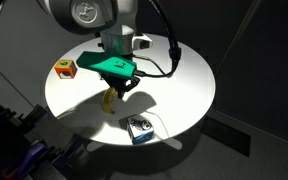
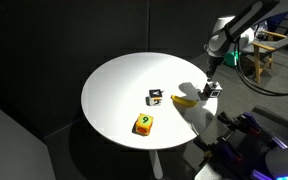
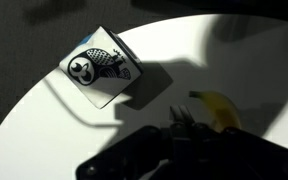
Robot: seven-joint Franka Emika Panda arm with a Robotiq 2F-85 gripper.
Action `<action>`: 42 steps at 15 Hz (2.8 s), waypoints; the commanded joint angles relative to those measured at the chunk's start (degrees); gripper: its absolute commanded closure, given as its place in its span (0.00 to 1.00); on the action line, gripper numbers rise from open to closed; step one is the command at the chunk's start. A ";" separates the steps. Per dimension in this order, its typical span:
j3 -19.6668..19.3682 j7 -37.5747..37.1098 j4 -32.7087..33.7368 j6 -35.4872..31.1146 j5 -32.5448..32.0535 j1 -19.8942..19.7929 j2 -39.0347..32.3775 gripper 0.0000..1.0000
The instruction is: Pick up the block with a four on it and then put it back on the table
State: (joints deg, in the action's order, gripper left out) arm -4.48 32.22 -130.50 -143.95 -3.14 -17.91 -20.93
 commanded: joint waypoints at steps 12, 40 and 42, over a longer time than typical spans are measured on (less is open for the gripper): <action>-0.18 0.04 0.05 0.11 0.09 0.23 -0.15 0.72; -0.18 0.04 0.05 0.11 0.09 0.23 -0.16 0.72; -0.18 0.04 0.05 0.11 0.09 0.23 -0.16 0.72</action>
State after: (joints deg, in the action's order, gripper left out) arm -4.48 32.22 -130.50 -143.95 -3.14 -17.88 -21.11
